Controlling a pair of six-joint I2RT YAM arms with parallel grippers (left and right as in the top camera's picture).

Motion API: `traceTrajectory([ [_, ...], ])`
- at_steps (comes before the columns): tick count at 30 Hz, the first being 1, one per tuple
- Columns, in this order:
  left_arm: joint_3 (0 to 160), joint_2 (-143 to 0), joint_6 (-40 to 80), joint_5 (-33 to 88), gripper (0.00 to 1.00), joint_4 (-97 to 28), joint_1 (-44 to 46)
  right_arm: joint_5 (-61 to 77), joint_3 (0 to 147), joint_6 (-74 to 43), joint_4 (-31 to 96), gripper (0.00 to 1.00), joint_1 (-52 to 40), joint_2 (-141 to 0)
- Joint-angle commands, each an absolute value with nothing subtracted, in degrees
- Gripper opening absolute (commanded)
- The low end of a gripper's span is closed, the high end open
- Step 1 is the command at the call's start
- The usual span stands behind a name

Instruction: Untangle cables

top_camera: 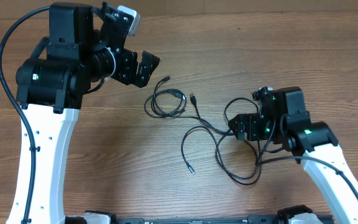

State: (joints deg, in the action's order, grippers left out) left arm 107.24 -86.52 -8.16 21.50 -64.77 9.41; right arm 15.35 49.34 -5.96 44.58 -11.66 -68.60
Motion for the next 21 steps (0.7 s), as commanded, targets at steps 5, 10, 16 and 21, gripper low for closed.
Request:
traceTrajectory([
  [5, 107.7, -88.9, -9.7, 22.6, 1.0, -66.2, 9.5, 6.7, 49.5, -9.1, 49.3, 0.82, -11.5, -72.9],
  [10, 107.7, -90.1, -9.7, 24.3, 1.0, -66.2, 9.8, 6.5, 49.5, -9.2, 51.7, 0.66, -11.5, -75.3],
  [16, 107.7, -90.8, -9.9, 25.1, 1.0, -66.1, 9.8, 6.9, 49.5, -9.2, 51.2, 0.04, -11.5, -77.4],
  [21, 107.7, -90.8, -9.8, 25.1, 1.0, -66.1, 9.8, 8.5, 53.0, -9.2, 51.3, 0.04, -11.5, -77.3],
])
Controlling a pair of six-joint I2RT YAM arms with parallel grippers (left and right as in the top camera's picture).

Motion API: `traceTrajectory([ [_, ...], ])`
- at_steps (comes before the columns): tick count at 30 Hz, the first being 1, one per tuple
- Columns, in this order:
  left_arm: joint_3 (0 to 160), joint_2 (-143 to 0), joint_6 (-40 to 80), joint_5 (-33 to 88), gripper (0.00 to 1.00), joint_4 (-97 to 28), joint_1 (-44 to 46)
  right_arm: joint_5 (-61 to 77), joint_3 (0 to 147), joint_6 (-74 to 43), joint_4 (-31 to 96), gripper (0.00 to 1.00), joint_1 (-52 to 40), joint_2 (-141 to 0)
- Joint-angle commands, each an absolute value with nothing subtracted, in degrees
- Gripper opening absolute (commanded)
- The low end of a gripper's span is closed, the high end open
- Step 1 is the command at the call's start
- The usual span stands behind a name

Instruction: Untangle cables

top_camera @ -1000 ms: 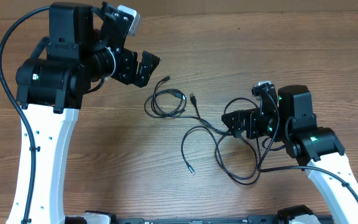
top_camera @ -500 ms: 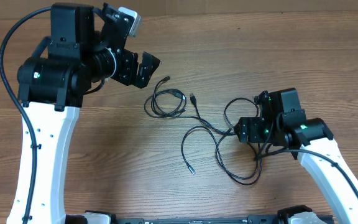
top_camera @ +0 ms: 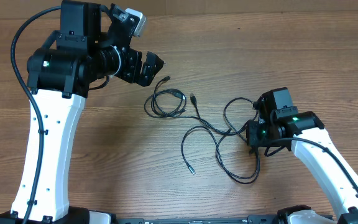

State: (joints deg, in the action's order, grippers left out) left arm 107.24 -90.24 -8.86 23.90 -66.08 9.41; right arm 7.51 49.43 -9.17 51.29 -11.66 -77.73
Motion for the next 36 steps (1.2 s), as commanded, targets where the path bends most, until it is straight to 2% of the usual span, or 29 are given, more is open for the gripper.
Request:
traceTrajectory([
  [1, 107.7, -90.8, -9.8, 25.2, 1.0, -66.2, 9.8, 8.6, 55.2, -9.2, 51.9, 0.04, -11.5, -77.3],
  [9, 107.7, -91.6, -9.7, 33.1, 1.0, -66.2, 9.8, 12.8, 86.6, -6.2, 56.8, 0.04, -11.6, -77.3],
  [13, 107.7, -92.8, -9.9, 38.8, 0.99, -66.2, 10.3, 16.1, 97.0, -5.8, 57.0, 0.04, -11.6, -77.3],
  [21, 107.7, -96.7, -9.8, 51.3, 1.0, -63.4, 14.4, 17.3, 99.4, -5.8, 57.6, 0.04, -11.6, -77.4],
  [27, 107.7, -99.5, -8.2, 48.9, 1.0, -59.1, 19.4, 20.9, 99.5, -5.7, 57.1, 0.04, -11.6, -77.4],
  [31, 107.7, -100.6, -12.5, 47.8, 1.0, -54.8, 21.8, 21.6, 99.5, -5.7, 57.7, 0.04, -11.6, -77.4],
  [36, 107.7, -100.8, -14.4, 37.2, 1.0, -50.5, 22.6, 23.5, 99.5, -4.2, 59.0, 0.04, -11.6, -77.2],
])
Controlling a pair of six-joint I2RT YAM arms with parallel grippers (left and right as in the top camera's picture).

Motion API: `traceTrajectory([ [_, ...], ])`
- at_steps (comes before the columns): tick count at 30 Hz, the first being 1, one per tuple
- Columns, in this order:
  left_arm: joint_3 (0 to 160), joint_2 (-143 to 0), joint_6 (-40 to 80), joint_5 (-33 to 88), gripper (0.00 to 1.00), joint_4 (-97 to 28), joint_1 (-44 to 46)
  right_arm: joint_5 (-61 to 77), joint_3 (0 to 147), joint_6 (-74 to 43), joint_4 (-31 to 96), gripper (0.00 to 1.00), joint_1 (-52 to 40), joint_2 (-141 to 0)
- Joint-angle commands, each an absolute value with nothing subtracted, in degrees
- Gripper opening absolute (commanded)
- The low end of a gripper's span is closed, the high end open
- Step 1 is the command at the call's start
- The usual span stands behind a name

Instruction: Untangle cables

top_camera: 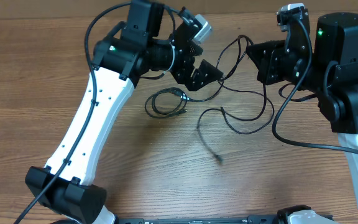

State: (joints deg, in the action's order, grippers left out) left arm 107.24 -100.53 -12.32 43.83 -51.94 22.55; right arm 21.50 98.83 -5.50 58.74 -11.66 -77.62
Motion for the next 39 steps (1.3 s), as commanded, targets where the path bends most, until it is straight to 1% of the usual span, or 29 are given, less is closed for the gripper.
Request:
traceTrajectory([
  [1, 107.7, -100.8, -12.6, 35.5, 1.0, -49.5, 22.3, 23.8, 99.5, -3.8, 59.3, 0.04, -11.6, -77.1],
  [5, 107.7, -100.9, -4.1, 34.2, 1.0, -47.8, 21.0, 24.6, 99.5, -1.8, 59.3, 0.03, -11.6, -76.8],
  [10, 107.7, -101.4, -9.6, 34.5, 0.99, -49.2, 22.7, 26.5, 99.5, -2.3, 58.2, 0.04, -11.6, -76.8],
  [14, 107.7, -101.9, -11.8, 35.0, 1.0, -47.6, 24.9, 29.3, 99.5, -3.4, 57.2, 0.04, -11.6, -76.8],
  [18, 107.7, -102.3, -15.1, 40.2, 1.0, -44.4, 25.8, 32.1, 99.5, -5.3, 56.1, 0.04, -11.6, -76.8],
  [21, 107.7, -102.5, -15.0, 41.0, 1.0, -42.0, 25.9, 34.2, 99.5, -6.7, 54.8, 0.03, -11.6, -76.8],
  [25, 107.7, -103.0, -14.8, 40.9, 1.0, -40.6, 26.0, 40.9, 99.5, -7.5, 52.4, 0.04, -11.6, -76.8],
  [26, 107.7, -103.1, -14.8, 40.9, 0.98, -40.3, 26.0, 42.1, 99.5, -7.7, 52.0, 0.04, -11.6, -76.8],
  [28, 107.7, -103.3, -14.8, 40.9, 0.83, -39.9, 26.0, 42.8, 99.5, -8.7, 51.8, 0.04, -11.6, -76.8],
  [29, 107.7, -103.3, -14.8, 40.9, 0.71, -39.7, 26.0, 42.8, 99.5, -9.0, 51.8, 0.04, -11.6, -76.8],
  [31, 107.7, -103.4, -14.8, 40.4, 0.38, -38.9, 25.9, 43.7, 99.5, -9.0, 51.9, 0.04, -11.6, -76.7],
  [32, 107.7, -103.5, -14.9, 39.5, 0.27, -38.6, 25.9, 44.6, 99.5, -9.0, 51.7, 0.04, -11.6, -76.6],
  [33, 107.7, -103.5, -14.8, 38.0, 0.18, -38.5, 25.9, 45.4, 99.5, -9.0, 51.5, 0.04, -11.6, -76.4],
  [34, 107.7, -103.5, -14.8, 36.0, 0.14, -38.5, 25.8, 46.0, 99.5, -9.0, 51.3, 0.04, -11.6, -76.1],
  [35, 107.7, -103.5, -14.8, 30.9, 0.1, -38.8, 25.9, 46.2, 99.5, -9.5, 50.8, 0.04, -11.6, -75.5],
  [39, 107.7, -103.5, -14.8, 23.1, 0.12, -40.6, 25.8, 46.2, 99.5, -11.2, 48.3, 0.04, -11.5, -73.6],
])
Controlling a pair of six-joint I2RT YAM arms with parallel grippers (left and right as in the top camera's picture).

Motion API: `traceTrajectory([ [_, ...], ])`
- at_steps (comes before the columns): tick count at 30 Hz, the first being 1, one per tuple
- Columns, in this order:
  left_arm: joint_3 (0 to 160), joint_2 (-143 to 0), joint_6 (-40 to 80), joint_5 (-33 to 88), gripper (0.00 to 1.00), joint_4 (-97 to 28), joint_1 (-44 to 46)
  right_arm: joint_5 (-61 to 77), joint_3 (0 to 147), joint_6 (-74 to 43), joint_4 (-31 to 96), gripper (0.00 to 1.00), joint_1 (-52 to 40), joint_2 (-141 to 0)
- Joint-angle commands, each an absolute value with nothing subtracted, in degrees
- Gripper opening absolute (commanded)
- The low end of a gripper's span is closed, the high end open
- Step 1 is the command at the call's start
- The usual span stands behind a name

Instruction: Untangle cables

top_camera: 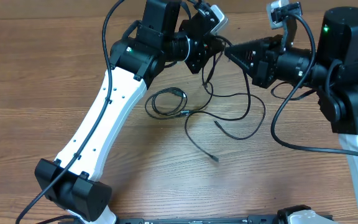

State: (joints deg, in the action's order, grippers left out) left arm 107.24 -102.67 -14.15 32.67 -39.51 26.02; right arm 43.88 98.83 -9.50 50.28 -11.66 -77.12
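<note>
Thin black cables hang in loops (pixel 248 112) between my two grippers, which meet high over the back middle of the table. My left gripper (pixel 214 50) is shut on a strand that drops from it. Facing it fingertip to fingertip, my right gripper (pixel 234 54) is shut on the cable too. A small coil (pixel 166 102) of cable lies on the wood below the left arm. One long strand trails from the coil to a plug end (pixel 214 159) nearer the front. The exact grip points are hidden by the fingers.
The wooden table (pixel 55 93) carries only the cables. My left arm's white link (pixel 104 124) slants across the left half from its base (pixel 73 193). The right arm's black body (pixel 347 56) and its own thick wiring fill the back right.
My left gripper has moved up and right, and the right gripper left, so the two now meet. The hanging loops have bunched under them and the free plug end has shifted slightly.
At first both cables lay tangled on the table, with my left gripper off at the back left and my right gripper low at the tangle. The right gripper then stood raised with the cable while the left came over the coil. Now both hold cable together.
</note>
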Motion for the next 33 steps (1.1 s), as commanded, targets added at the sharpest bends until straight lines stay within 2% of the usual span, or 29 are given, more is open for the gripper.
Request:
traceTrajectory([
  [1, 107.7, -103.5, -14.8, 21.6, 0.12, -41.1, 25.7, 46.1, 99.5, -11.9, 47.5, 0.04, -11.5, -73.1],
  [16, 107.7, -103.5, -14.9, 17.3, 0.12, -50.7, 19.5, 39.2, 99.5, -18.8, 37.6, 0.04, -9.2, -70.1],
  [21, 107.7, -103.5, -17.5, 12.7, 0.12, -56.2, 16.3, 40.5, 99.5, -24.4, 33.2, 0.04, -1.5, -70.1],
  [28, 107.7, -103.5, -17.5, 10.2, 0.1, -61.1, 9.9, 49.6, 99.5, -28.8, 29.6, 0.04, 13.6, -70.1],
  [33, 107.7, -103.5, -16.1, 16.2, 0.22, -61.5, 7.1, 54.8, 99.5, -30.0, 29.6, 0.04, 20.8, -70.1],
])
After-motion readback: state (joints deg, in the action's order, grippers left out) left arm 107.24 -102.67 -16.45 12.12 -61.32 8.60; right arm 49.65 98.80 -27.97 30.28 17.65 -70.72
